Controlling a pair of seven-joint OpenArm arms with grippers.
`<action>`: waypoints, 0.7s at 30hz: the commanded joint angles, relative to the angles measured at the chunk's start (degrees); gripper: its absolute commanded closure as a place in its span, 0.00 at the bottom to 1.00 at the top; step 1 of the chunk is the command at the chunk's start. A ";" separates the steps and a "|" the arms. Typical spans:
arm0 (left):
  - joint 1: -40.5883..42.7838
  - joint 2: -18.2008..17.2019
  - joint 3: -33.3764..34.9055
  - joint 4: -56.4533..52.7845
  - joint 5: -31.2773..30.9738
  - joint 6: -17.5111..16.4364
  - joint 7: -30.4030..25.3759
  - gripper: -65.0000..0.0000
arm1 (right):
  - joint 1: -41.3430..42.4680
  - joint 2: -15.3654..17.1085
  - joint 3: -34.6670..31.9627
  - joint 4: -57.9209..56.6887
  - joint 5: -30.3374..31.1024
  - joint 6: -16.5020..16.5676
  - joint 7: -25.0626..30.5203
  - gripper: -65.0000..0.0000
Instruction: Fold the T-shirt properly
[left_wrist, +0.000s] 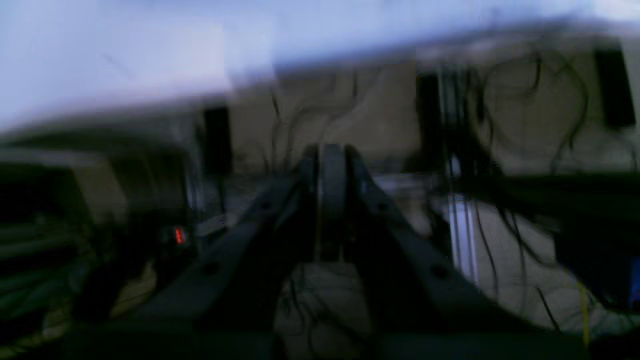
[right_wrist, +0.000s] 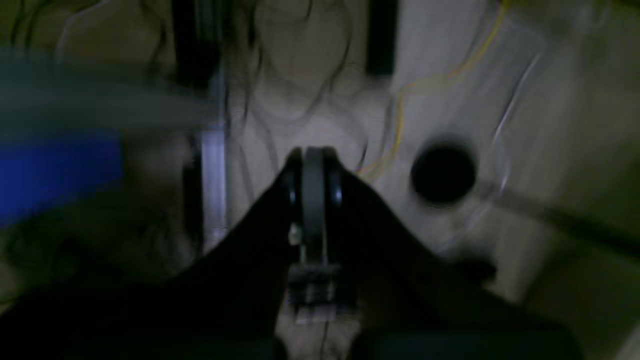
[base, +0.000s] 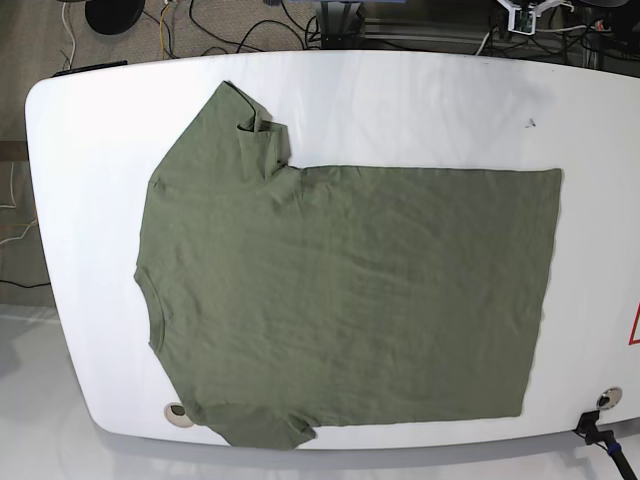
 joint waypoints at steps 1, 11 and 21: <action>2.77 -0.44 -0.42 5.95 0.29 -0.15 2.57 0.99 | -2.29 -0.05 0.58 5.75 0.24 -0.21 0.70 1.00; 1.21 -1.68 -3.58 17.93 0.29 -0.29 7.44 0.93 | 5.69 0.37 0.91 21.45 2.75 0.30 -11.12 0.93; -4.43 -1.45 -7.57 21.73 -3.40 -0.89 10.15 0.76 | 12.87 -1.37 1.54 24.58 3.81 0.54 -15.17 0.54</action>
